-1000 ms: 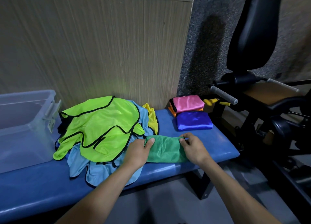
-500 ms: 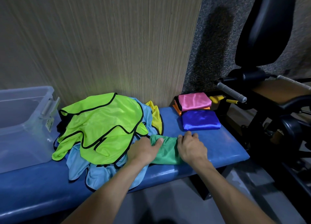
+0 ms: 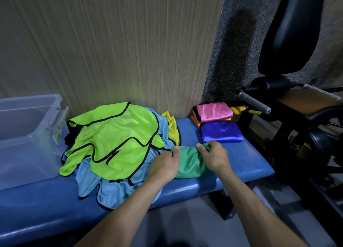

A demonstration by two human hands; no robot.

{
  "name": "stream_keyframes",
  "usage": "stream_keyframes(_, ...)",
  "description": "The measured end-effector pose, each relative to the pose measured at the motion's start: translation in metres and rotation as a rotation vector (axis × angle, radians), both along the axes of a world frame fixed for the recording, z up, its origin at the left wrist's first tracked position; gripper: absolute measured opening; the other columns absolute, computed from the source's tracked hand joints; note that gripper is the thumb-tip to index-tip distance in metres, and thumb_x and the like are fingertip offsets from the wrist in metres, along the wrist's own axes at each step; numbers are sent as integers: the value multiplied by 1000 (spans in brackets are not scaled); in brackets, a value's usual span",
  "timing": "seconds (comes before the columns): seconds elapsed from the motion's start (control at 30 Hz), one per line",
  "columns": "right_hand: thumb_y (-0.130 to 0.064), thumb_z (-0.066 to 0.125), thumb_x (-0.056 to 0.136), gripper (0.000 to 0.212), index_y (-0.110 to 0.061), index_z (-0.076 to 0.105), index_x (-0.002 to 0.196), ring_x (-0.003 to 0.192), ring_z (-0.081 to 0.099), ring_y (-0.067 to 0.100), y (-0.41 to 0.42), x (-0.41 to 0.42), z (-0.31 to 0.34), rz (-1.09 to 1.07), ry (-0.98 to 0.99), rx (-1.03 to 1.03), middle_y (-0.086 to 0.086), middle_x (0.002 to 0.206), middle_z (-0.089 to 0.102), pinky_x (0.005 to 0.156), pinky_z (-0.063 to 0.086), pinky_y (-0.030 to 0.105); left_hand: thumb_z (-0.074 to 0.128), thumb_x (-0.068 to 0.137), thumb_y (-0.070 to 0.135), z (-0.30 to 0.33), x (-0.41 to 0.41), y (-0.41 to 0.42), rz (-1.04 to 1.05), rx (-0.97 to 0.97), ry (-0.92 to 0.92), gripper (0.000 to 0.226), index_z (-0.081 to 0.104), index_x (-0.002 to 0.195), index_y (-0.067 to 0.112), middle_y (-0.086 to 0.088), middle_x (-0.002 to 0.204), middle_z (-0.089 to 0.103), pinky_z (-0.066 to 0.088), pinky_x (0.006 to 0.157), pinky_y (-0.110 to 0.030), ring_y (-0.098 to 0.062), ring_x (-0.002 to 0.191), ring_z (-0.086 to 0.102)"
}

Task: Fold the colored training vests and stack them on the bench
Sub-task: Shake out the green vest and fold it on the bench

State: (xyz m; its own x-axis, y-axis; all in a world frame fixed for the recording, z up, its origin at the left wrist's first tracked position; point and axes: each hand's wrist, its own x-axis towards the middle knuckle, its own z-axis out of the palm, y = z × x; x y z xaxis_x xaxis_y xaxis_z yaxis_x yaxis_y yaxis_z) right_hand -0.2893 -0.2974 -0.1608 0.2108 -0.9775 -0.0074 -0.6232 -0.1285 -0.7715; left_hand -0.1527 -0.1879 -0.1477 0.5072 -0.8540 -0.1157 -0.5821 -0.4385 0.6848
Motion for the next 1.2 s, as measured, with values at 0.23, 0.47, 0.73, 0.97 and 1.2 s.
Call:
stream_keyframes(0.23, -42, 70, 93, 45, 2, 63, 97, 92, 59, 37, -20, -20, 13, -4, 79, -33, 17, 87, 66, 72, 40, 35, 40, 103, 56, -3, -7, -6, -114, -59, 388, 52, 27, 66, 22, 10, 51, 26, 29, 62, -34, -13, 50, 30)
stream_keyframes(0.47, -44, 67, 95, 40, -5, 59, 94, 109, 59, 40, -25, -20, -3, 2, 185, -75, 22, 108, 68, 77, 40, 36, 38, 104, 57, 0, -9, -11, -13, 27, 375, 52, 36, 70, 18, 1, 51, 43, 27, 42, -20, -14, 40, 46)
stream_keyframes(0.73, -37, 58, 101, 41, 3, 56, 111, 114, 52, 41, -20, -16, -3, 21, 173, -42, 26, 121, 56, 88, 42, 39, 39, 106, 48, -2, -13, -7, -14, 77, 44, 51, 38, 66, 16, -1, 64, 50, 39, 62, -36, -25, 63, 53)
stream_keyframes(0.97, -38, 55, 103, 39, 1, 55, 107, 111, 53, 39, -22, -20, -4, 42, 161, -35, 25, 117, 59, 79, 36, 36, 29, 107, 53, 23, -17, 5, -113, 144, -693, 47, 58, 93, 18, -5, 99, 66, 42, 73, -38, -27, 94, 65)
stream_keyframes(1.2, -36, 53, 104, 39, 2, 55, 109, 110, 54, 41, -20, -19, -4, 5, 160, -45, 26, 120, 58, 76, 34, 36, 24, 106, 55, 11, -33, -6, -140, 165, -373, 51, 51, 83, 17, -5, 89, 61, 45, 75, -40, -30, 86, 60)
